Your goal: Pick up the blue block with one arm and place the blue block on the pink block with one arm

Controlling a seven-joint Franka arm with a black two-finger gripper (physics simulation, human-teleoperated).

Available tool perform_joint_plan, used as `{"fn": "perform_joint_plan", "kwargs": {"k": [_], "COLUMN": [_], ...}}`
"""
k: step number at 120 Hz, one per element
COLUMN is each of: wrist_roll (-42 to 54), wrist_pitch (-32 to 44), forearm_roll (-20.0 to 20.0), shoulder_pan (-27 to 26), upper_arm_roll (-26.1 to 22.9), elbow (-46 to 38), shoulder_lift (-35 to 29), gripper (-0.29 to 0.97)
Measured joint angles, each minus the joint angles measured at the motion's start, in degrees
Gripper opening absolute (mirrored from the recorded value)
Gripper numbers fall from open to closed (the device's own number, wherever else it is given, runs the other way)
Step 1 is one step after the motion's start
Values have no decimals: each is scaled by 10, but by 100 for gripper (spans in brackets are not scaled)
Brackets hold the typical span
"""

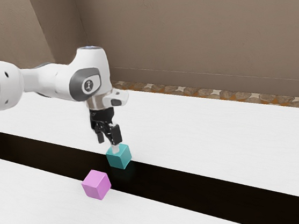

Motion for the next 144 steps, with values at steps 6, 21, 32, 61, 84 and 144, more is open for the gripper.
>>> {"fn": "perform_joint_plan", "kwargs": {"k": [6, 21, 32, 61, 84, 144], "wrist_roll": [-11, -63, -102, -176, -197, -151], "wrist_pitch": [26, 122, 184, 300, 288, 158], "forearm_roll": [-2, -2, -2, -1, -5, -7], "shoulder_pan": [0, 2, 5, 13, 13, 19], "upper_arm_roll": [6, 12, 12, 9, 12, 11], "elbow": [0, -118, -159, -183, -183, -90], "shoulder_lift": [5, -70, -97, -76, -74, -3], "gripper": [68, 68, 68, 68, 68, 68]}}
